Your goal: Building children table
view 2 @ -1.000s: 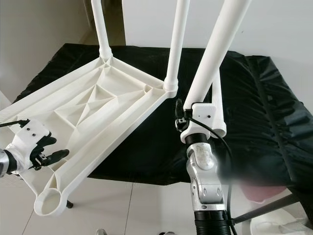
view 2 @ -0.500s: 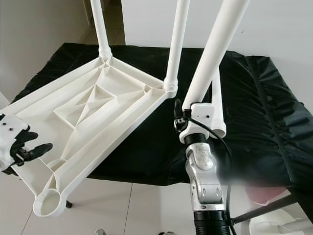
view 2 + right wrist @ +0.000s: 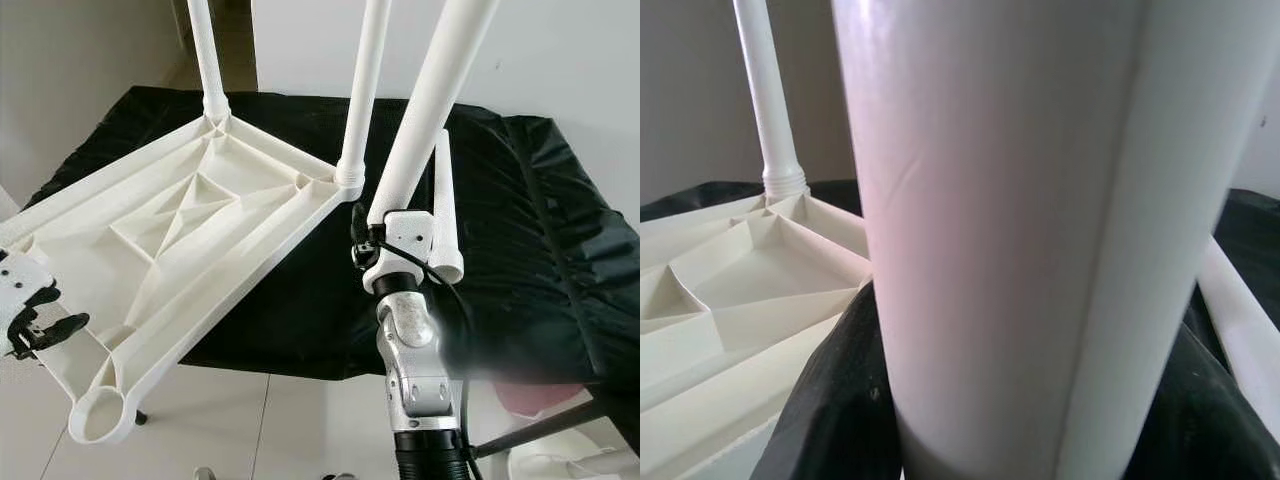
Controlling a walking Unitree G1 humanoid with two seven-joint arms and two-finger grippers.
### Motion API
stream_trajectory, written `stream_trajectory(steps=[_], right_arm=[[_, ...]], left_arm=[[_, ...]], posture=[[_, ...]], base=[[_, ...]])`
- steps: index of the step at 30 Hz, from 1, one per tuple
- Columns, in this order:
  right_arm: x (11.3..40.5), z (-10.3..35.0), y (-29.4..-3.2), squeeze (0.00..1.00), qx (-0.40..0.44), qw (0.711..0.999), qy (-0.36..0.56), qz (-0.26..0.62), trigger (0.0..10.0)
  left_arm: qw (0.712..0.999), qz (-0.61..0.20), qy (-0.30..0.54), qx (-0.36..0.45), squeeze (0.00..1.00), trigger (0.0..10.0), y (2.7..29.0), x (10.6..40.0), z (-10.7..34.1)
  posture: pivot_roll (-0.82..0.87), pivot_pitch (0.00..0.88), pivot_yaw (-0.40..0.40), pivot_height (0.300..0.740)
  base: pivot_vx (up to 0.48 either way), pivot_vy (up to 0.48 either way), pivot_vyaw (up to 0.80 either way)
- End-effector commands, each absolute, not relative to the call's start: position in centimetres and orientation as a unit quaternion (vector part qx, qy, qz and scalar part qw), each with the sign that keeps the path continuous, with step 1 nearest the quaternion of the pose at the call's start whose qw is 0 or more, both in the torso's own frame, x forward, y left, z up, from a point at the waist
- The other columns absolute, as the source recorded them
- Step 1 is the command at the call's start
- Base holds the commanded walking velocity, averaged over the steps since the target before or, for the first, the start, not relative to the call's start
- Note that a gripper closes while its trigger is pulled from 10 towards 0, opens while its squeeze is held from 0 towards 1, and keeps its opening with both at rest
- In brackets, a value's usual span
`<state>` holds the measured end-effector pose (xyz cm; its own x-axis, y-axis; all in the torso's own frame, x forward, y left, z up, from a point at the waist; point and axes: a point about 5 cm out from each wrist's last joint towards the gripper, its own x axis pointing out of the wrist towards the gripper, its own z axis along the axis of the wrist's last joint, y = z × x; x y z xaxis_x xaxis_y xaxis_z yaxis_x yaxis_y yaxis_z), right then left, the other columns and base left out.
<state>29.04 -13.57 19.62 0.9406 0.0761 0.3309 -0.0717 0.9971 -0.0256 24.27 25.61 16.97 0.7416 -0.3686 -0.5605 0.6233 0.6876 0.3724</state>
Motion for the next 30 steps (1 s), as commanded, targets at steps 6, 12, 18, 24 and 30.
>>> stream_trajectory(steps=[6,12,18,24,30], right_arm=[[28.9,19.5,-13.4,0.0,0.001,0.986,-0.165,0.035,10.0],[28.9,19.4,-13.5,0.0,0.001,0.986,-0.165,0.031,10.0],[28.8,19.4,-13.2,0.0,0.004,0.986,-0.166,0.032,10.0],[28.7,19.3,-13.3,0.0,0.003,0.986,-0.164,0.031,10.0],[28.7,19.2,-13.4,0.0,0.002,0.986,-0.163,0.031,10.0]], left_arm=[[0.861,-0.374,0.243,0.245,0.0,10.0,21.4,24.1,14.5],[0.858,-0.411,0.207,0.228,0.0,10.0,17.2,24.7,14.1],[0.86,-0.437,0.165,0.204,0.0,10.0,13.0,25.2,14.0],[0.874,-0.42,0.149,0.195,0.0,10.0,13.6,26.1,14.9],[0.901,-0.379,0.116,0.176,0.0,10.0,17.6,27.5,17.9]], posture=[[0.04,0.122,0.004,0.74],[0.03,0.121,0.008,0.74],[0.03,0.114,0.018,0.74],[0.03,0.116,0.02,0.74],[0.03,0.104,0.016,0.74]], base=[[0.0,0.0,0.0],[0.0,0.0,0.0],[0.0,0.0,0.0],[0.0,0.0,0.0],[0.0,0.0,0.0]])
